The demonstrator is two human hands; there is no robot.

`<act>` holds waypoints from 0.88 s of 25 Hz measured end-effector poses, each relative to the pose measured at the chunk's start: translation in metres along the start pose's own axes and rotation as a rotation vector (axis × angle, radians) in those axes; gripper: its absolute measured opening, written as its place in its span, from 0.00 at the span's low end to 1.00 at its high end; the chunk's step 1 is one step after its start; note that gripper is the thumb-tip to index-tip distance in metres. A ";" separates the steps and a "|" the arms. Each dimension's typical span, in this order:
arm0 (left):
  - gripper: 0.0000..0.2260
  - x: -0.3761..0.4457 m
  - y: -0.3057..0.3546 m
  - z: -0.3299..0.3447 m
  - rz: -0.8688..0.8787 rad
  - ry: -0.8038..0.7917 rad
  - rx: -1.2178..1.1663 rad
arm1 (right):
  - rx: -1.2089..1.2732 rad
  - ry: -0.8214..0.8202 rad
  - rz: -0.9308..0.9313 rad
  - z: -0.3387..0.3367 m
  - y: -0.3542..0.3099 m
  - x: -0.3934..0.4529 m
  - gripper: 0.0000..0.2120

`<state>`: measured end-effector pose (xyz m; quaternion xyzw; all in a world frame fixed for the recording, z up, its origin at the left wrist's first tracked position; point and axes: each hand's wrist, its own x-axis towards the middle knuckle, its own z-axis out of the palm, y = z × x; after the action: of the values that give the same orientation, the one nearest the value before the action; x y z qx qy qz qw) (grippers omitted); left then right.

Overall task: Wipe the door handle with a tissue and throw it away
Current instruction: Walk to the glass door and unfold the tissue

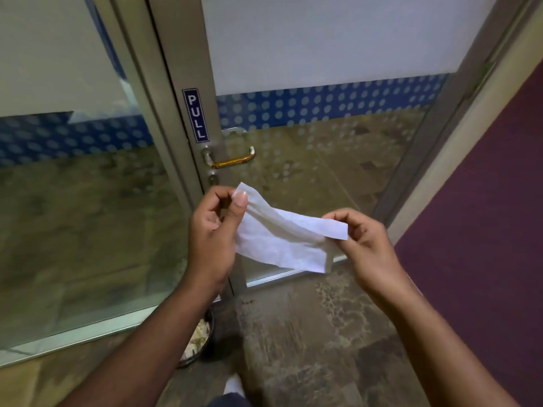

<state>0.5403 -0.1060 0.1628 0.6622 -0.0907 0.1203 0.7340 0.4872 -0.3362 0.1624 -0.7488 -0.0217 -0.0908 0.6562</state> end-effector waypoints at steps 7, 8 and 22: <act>0.11 0.040 -0.032 -0.044 -0.187 0.048 -0.062 | 0.045 -0.036 0.038 0.047 0.012 0.064 0.10; 0.13 0.046 -0.039 -0.048 -0.215 0.069 -0.040 | 0.047 -0.035 0.062 0.053 0.014 0.072 0.10; 0.21 0.143 -0.066 -0.113 -0.523 -0.396 0.121 | 0.352 -0.050 0.619 0.100 0.015 0.178 0.11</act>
<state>0.6931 0.0085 0.1301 0.7161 -0.0513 -0.1981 0.6673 0.6749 -0.2548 0.1652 -0.5974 0.1749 0.1360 0.7707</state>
